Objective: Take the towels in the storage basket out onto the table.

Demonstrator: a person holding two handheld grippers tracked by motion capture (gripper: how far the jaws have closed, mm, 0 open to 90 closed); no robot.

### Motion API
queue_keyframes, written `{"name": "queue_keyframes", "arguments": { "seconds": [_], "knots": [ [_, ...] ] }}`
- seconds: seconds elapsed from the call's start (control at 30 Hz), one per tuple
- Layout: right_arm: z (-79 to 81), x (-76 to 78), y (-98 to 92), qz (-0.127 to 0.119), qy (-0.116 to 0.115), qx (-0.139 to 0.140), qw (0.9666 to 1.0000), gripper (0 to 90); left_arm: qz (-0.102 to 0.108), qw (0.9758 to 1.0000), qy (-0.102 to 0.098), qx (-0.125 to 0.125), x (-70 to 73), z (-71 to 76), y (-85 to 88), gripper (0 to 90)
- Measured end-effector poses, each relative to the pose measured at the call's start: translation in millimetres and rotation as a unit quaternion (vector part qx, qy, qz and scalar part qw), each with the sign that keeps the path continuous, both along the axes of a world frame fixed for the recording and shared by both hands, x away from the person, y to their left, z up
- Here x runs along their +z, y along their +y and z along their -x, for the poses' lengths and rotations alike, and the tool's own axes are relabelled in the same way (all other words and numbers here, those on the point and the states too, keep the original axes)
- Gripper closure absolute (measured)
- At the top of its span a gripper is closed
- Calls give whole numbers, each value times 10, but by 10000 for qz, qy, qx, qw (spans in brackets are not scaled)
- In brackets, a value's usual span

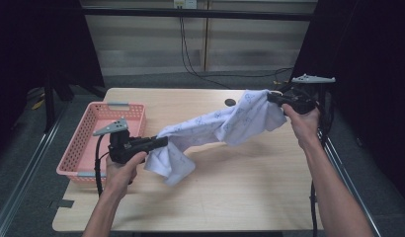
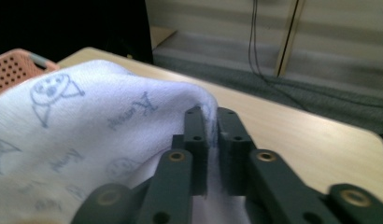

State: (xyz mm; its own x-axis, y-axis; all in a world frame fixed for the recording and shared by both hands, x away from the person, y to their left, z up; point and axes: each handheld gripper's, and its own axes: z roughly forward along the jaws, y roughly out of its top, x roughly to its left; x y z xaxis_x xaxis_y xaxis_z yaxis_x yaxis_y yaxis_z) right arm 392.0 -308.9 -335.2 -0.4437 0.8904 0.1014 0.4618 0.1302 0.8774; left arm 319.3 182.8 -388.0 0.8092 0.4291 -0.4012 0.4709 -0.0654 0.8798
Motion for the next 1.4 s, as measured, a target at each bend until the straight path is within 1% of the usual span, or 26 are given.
{"name": "queue_keyframes", "arguments": {
  "seconds": [0.03,0.1,0.13,0.17,0.23,0.37,0.43,0.47,0.5,0.53,0.57,0.6,0.63,0.7,0.73,0.77,0.8,0.87,0.9,0.93,1.0,1.1,1.23,1.33,1.37,1.4],
  "knots": [
    [-48,-155,38,37,191,62,9998,655,-232,9996,156,40,-123,-27,-66,668],
    [-52,-213,59,74,231,79,9997,634,-314,9993,207,20,-176,-44,-88,619],
    [-38,-354,112,143,325,80,9993,539,-494,9983,306,79,-253,-68,-121,572],
    [-29,-388,128,190,332,62,9992,509,-517,9981,337,47,-277,-78,-130,544],
    [-9,-423,140,175,334,46,9993,492,-492,9981,362,46,-293,-80,-135,539],
    [121,-543,237,71,406,324,9986,469,-747,9963,408,85,-361,-78,-158,553],
    [265,-654,364,19,465,606,9971,456,-1059,9932,481,11,-464,-63,-201,567],
    [301,-687,396,13,474,665,9967,456,-1247,9907,543,3,-584,-58,-211,567],
    [301,-687,396,13,474,665,9967,456,-1247,9907,543,3,-584,-58,-211,566],
    [397,-773,466,-29,511,840,9952,455,-1430,9875,656,-23,-727,-57,-210,558],
    [438,-814,493,-81,547,912,9943,454,-1430,9875,656,-23,-727,-57,-210,551],
    [482,-852,516,-135,547,959,9938,453,-1751,9820,696,-144,-851,-53,-237,548],
    [523,-890,534,-182,572,1051,9926,450,-1751,9820,696,-144,-851,-53,-237,536],
    [564,-925,556,-225,598,1089,9920,449,-1978,9768,795,-202,-960,-61,-259,530],
    [656,-1005,606,-206,661,1206,9903,444,-2169,9734,714,-207,-989,-40,-308,519],
    [685,-1031,618,-196,669,1251,9897,441,-2169,9734,714,-207,-989,-40,-308,522],
    [685,-1031,618,-196,669,1251,9897,441,-2209,9713,835,-271,-1017,-29,-342,522],
    [768,-1097,650,-165,729,1343,9881,432,-2449,9673,647,-125,-1039,23,-419,562],
    [804,-1121,653,-164,723,1381,9876,431,-2516,9655,665,-125,-1030,21,-424,623],
    [869,-1159,651,-149,759,1426,9868,427,-2417,9674,752,-110,-1059,22,-430,771],
    [922,-1175,648,-138,795,1445,9862,425,-2383,9681,760,-162,-1071,42,-476,823],
    [984,-1188,636,-76,810,1478,9857,425,-2316,9691,805,-268,-1081,69,-559,836],
    [1146,-1242,583,-28,896,1542,9840,427,-2005,9720,1064,-606,-1119,96,-925,829],
    [1237,-1295,587,50,973,1604,9822,440,-1953,9718,1023,-842,-1134,132,-1205,820],
    [1264,-1304,590,43,995,1623,9817,445,-1953,9718,1023,-842,-1134,132,-1205,815],
    [1286,-1308,592,40,997,1654,9812,456,-1862,9716,1076,-986,-1147,136,-1365,805]
  ]
}}
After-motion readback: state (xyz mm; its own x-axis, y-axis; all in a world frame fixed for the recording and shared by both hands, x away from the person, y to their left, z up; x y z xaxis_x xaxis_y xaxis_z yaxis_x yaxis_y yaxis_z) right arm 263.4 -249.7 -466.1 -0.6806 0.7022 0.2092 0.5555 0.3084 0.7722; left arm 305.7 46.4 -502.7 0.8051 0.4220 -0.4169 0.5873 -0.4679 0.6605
